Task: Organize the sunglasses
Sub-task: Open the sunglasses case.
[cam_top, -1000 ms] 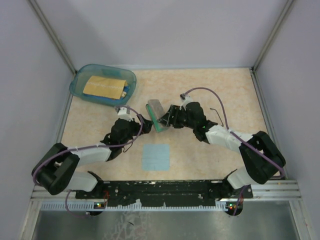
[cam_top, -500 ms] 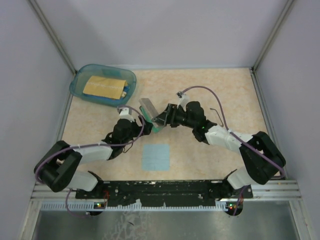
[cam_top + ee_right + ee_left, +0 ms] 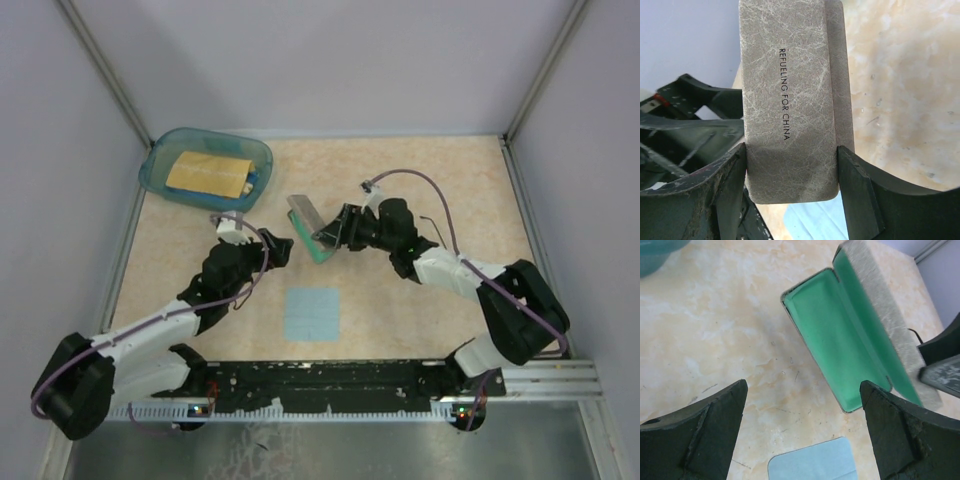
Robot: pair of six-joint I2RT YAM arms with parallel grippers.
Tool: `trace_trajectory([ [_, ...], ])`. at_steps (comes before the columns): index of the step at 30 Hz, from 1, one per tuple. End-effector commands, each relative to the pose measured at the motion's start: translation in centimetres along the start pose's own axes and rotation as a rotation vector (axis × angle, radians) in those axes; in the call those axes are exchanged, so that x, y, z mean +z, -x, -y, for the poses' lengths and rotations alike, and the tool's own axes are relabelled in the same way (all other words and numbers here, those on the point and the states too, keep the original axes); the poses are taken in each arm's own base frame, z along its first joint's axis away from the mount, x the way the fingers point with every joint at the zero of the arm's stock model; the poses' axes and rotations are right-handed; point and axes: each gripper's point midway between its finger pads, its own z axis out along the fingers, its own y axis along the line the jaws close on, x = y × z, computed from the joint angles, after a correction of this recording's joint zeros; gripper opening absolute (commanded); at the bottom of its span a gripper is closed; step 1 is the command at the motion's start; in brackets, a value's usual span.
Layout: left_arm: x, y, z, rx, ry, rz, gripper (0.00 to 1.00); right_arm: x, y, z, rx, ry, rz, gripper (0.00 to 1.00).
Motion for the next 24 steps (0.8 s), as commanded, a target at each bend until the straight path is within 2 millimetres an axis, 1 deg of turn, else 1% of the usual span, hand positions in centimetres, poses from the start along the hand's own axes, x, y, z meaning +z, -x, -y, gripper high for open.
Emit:
trace_trajectory([
  [1, -1.4, 0.0, -1.1, 0.036, 0.041, -0.006, 1.0, 0.3, 1.9, -1.1, -0.071, 0.127, 0.005, 0.0],
  [4, -1.9, 0.2, -1.5, 0.037, 0.054, 0.006, 1.0, 0.4, 1.9, -0.5, -0.068, 0.18, -0.046, 0.0],
  [9, -2.5, 0.6, -2.1, 0.042, 0.068, 0.03, 1.0, 0.8, 1.7, 1.4, -0.105, 0.132, -0.095, 0.0],
  [13, -2.6, 0.6, -2.3, 0.046, 0.076, 0.034, 1.0, 0.5, 1.5, 2.6, -0.096, 0.133, -0.141, 0.0],
  [16, -2.5, 0.5, -2.4, 0.048, 0.08, 0.034, 1.0, 0.4, 1.2, 3.0, -0.098, 0.148, -0.187, 0.05],
  [18, -2.4, 0.5, -2.4, 0.049, 0.082, 0.035, 1.0, 0.9, 0.5, 4.3, -0.08, 0.127, -0.224, 0.07],
  [24, -2.3, 0.6, -2.3, 0.047, 0.079, 0.037, 1.0, 1.7, -0.2, 5.8, -0.067, 0.117, -0.288, 0.07],
])
